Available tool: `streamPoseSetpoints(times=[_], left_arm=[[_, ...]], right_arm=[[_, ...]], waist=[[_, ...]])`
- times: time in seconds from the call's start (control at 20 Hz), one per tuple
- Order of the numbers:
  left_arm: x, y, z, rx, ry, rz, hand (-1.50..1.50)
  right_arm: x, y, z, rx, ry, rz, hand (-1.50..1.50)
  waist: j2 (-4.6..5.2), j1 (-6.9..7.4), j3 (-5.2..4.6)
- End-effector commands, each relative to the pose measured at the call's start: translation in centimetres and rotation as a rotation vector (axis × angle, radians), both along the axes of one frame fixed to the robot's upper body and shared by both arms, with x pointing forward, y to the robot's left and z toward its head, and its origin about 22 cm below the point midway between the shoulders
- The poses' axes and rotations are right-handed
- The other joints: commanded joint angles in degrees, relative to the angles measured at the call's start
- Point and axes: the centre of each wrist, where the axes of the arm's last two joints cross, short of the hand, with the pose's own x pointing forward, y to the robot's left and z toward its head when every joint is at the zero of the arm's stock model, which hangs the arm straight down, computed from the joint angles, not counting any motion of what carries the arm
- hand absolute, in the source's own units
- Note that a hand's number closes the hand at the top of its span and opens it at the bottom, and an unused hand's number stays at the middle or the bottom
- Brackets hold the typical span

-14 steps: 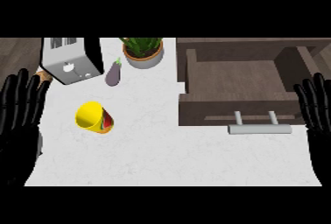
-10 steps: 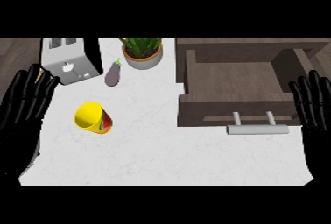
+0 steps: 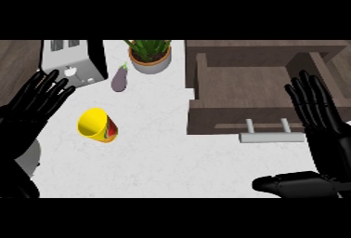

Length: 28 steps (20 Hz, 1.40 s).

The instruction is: Pick up the cup, place it into the drawer and close the drawer

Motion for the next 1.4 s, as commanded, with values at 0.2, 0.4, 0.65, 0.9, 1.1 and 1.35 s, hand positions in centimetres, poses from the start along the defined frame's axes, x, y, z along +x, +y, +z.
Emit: streamPoseSetpoints(times=[0.2, 0.4, 0.65, 0.9, 1.1, 1.35], left_arm=[[4.6, 5.7, -3.5, 0.02, 0.098, -0.008, -1.5], [5.7, 4.0, -6.9, 0.078, 0.144, -0.008, -1.5], [6.2, 3.4, -11.1, 0.104, 0.176, 0.015, -1.5], [6.1, 6.2, -12.2, 0.174, 0.177, 0.083, -1.5], [4.9, 5.6, -15.6, 0.159, 0.214, 0.086, -1.5], [5.1, 5.4, -16.6, 0.186, 0.222, 0.122, -1.5]], right_arm=[[2.2, 0.8, -0.4, -0.016, 0.021, 0.035, -1.5], [3.3, 1.2, 0.9, 0.018, -0.008, 0.021, -1.5], [4.6, 0.4, 1.0, -0.009, -0.005, 0.028, -1.5], [4.9, 0.4, 2.8, -0.015, -0.034, 0.015, -1.5], [5.9, -1.3, 1.2, -0.003, -0.013, 0.032, -1.5], [5.0, -0.9, 2.8, -0.022, -0.03, 0.024, -1.5]], waist=[[-0.31, 0.14, 0.04], [-0.33, 0.17, 0.04], [-0.17, -0.15, 0.0], [-0.22, -0.12, -0.01], [-0.04, -0.44, -0.04], [0.2, -1.25, -0.14]])
